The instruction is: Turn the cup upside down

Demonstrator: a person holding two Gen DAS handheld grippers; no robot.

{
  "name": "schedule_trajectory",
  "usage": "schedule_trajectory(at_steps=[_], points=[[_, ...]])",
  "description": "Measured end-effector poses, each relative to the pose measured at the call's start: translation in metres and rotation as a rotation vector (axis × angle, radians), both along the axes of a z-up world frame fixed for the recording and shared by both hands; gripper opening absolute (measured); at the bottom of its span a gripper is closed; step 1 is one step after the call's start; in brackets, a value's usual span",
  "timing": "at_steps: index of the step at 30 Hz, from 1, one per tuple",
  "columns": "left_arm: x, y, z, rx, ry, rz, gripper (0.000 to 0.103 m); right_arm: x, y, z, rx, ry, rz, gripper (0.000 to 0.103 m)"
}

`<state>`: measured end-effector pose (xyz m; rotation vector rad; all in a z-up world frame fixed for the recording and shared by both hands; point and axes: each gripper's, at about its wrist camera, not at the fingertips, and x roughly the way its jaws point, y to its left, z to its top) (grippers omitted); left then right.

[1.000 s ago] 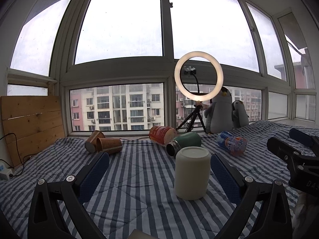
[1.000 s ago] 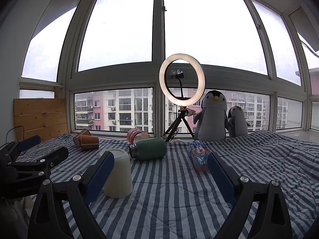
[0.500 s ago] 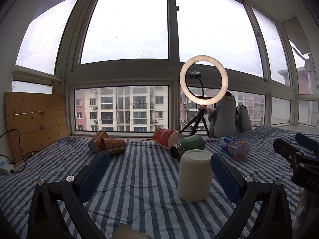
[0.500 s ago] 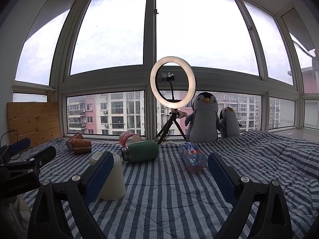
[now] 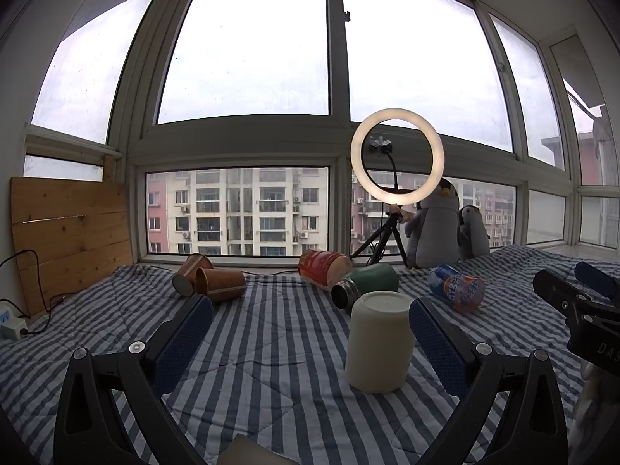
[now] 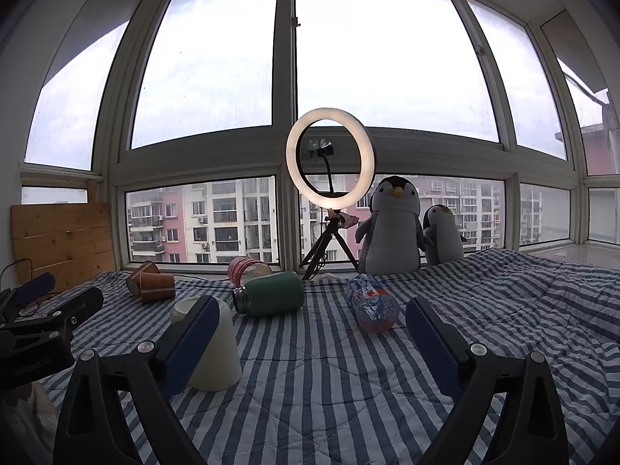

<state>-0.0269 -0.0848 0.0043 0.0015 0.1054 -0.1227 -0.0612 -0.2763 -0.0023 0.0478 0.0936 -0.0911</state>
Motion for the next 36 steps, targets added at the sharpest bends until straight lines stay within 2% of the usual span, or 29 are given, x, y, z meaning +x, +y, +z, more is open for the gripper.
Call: schedule_trajectory(at_steps=[36], points=[[0.0026,-0.0043,0.0007,0.011,0.008,-0.004,0.103,-0.0003,0.0006,0.0002,0.002,-0.002,-0.001,0.096]])
